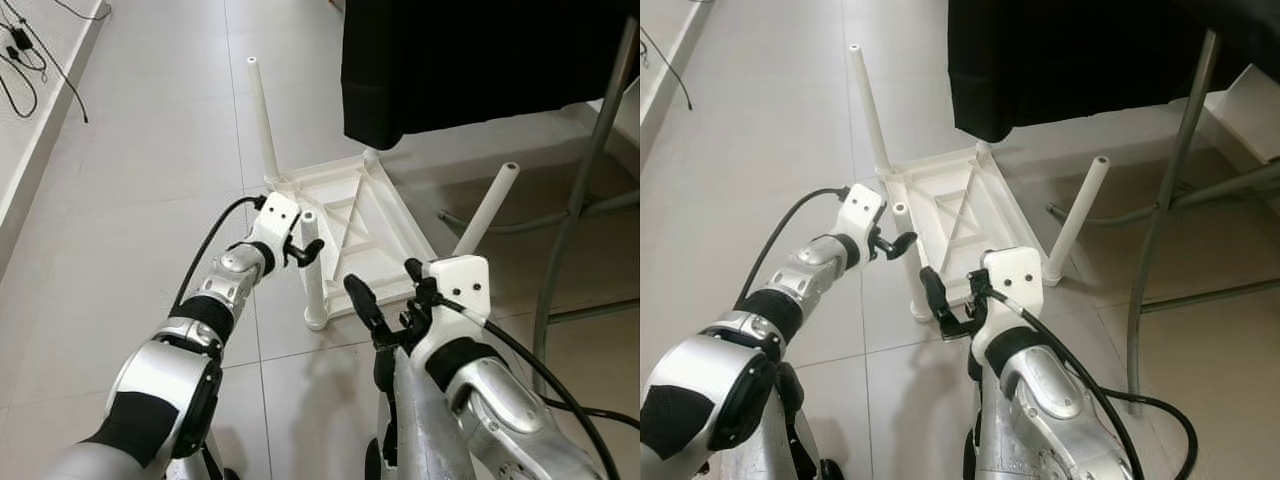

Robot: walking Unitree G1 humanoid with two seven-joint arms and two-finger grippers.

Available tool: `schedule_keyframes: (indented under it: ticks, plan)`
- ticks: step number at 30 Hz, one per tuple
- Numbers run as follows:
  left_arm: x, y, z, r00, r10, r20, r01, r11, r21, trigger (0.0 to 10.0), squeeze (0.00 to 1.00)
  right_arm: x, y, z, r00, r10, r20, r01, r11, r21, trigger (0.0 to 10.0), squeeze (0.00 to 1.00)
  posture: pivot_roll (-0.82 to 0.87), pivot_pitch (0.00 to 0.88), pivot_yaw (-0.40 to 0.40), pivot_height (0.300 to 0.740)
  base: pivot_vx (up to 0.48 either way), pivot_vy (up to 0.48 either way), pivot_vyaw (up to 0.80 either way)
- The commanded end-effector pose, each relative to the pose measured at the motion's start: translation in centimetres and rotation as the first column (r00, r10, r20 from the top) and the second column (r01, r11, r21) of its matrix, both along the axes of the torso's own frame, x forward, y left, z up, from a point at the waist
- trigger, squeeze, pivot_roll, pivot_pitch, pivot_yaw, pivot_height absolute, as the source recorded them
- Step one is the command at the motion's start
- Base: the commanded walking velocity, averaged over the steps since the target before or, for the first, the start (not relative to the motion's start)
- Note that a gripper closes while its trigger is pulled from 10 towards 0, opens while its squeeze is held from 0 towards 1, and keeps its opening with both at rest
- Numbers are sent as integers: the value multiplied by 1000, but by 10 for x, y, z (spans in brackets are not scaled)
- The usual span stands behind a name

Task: Building children table

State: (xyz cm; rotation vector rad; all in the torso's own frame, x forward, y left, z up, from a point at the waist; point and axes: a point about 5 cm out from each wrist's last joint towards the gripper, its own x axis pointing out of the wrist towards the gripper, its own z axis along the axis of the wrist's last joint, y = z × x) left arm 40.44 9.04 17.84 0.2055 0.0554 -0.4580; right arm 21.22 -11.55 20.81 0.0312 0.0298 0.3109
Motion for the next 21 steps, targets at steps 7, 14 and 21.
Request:
schedule_keyframes:
  ticks: [7,14,21]
  plan:
    - [3,3,5,999,40,-8,-41,995,-91,10000,0,-17,1,5,1000,6,-14,-6,1000,1,10000,0,-500,362,-7,405,0,0,0]
    - [10,15,27,988,141,64,-129,978,-162,0,0,-26,0,11,1000,29,-13,-29,1000,2,10000,0,-537,395,-35,405,0,0,0]
    - [13,25,36,975,203,90,-188,971,-149,0,0,-24,0,13,999,34,-17,-34,999,0,10000,0,-542,395,-41,405,0,0,0]
